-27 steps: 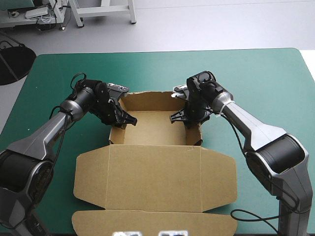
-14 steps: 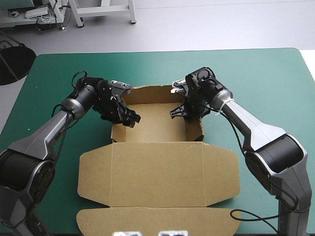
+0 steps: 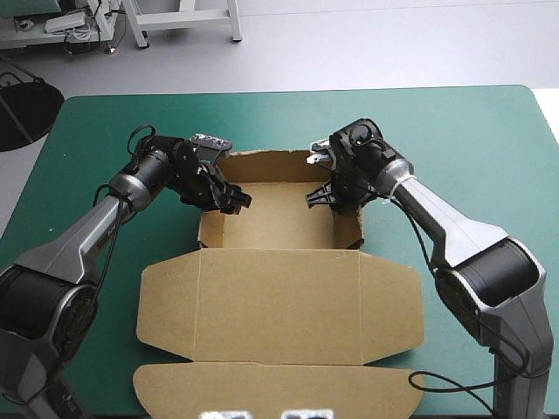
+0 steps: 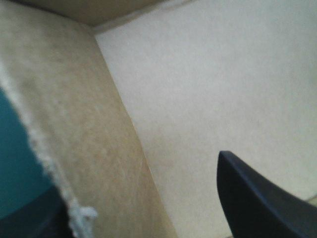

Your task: Fold the box

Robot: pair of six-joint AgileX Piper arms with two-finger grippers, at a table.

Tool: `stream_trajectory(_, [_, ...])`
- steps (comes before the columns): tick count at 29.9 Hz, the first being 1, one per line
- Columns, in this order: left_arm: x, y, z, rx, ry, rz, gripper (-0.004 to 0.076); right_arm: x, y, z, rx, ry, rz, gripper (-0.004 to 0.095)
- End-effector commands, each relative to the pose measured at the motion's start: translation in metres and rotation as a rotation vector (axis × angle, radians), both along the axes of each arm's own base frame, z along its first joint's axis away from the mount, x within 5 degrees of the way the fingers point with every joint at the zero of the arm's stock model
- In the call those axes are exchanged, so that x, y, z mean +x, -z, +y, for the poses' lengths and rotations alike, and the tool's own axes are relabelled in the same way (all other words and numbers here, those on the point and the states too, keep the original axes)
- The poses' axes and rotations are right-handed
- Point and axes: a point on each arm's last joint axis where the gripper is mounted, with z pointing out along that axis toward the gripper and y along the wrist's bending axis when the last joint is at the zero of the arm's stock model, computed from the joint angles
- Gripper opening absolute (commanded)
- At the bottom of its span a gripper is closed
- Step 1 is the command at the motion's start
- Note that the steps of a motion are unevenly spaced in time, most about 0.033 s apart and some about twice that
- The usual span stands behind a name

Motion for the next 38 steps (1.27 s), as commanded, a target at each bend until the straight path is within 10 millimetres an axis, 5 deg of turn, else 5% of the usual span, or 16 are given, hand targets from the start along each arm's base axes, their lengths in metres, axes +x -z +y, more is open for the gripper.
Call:
stream_trajectory(1, [0.004, -0.032, -0.005, -0.104, -0.074, -0.155, 0.0477, 0.003, -0.033, -0.009, 0.064, 0.052, -0.13, 0.0429])
stream_trajectory(13, [0.013, -0.036, 0.004, -0.105, -0.115, -0.232, 0.0477, 0.015, -0.04, -0.031, 0.129, 0.152, -0.127, 0.0428])
stream_trajectory(19, [0.013, -0.051, 0.01, -0.12, -0.124, -0.256, 0.0477, 0.017, -0.078, -0.038, 0.155, 0.138, -0.199, 0.0428])
stream_trajectory(28, [-0.008, -0.128, 0.017, -0.164, -0.103, -0.416, 0.0476, -0.002, -0.163, -0.039, 0.3, 0.04, -0.414, 0.0429])
stream_trajectory(33, [-0.043, -0.182, 0.031, -0.166, -0.094, -0.532, 0.0452, -0.013, -0.181, -0.048, 0.272, 0.043, -0.48, 0.0428])
stream_trajectory(38, [-0.091, -0.218, 0.059, -0.014, -0.103, -0.569, 0.029, -0.015, -0.18, -0.047, 0.295, 0.056, -0.461, 0.0428])
